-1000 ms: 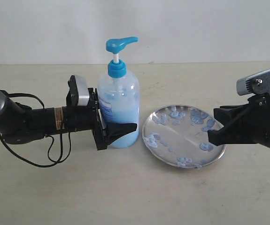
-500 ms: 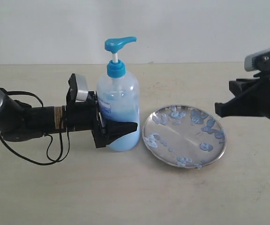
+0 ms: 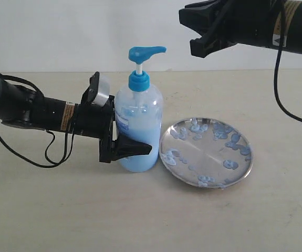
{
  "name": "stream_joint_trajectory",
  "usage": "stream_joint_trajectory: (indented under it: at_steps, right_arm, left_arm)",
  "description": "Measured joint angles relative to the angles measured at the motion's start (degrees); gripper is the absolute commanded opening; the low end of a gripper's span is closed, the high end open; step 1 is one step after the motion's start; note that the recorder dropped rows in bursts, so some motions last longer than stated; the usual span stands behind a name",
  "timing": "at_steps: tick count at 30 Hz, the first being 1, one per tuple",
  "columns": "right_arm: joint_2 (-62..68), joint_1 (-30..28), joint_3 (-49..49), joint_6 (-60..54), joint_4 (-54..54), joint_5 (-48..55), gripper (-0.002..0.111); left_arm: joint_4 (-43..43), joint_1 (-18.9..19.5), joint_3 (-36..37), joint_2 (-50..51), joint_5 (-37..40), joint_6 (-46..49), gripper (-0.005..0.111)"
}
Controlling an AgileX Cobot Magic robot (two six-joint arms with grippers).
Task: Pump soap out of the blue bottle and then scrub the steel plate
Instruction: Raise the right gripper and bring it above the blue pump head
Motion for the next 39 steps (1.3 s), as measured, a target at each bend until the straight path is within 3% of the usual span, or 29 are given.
stream_joint_trajectory:
  at_steps: [9, 28, 39]
  right_arm:
    - [0.1, 0.0, -0.3, 2.4, -3.9, -7.3, 0.001]
    - [0.1, 0.0, -0.3, 2.4, -3.9, -6.5, 0.001]
    - [0.1, 0.0, -0.3, -4.7, 0.0, -6.8, 0.001]
  left_arm:
    - [3.9, 0.0, -2.5, 0.0, 0.3, -3.3, 0.004]
    - [11.1, 0.0, -7.9, 0.1, 0.2, -11.0, 0.004]
    - [11.5, 0.0, -7.9, 0.1, -0.1, -11.5, 0.004]
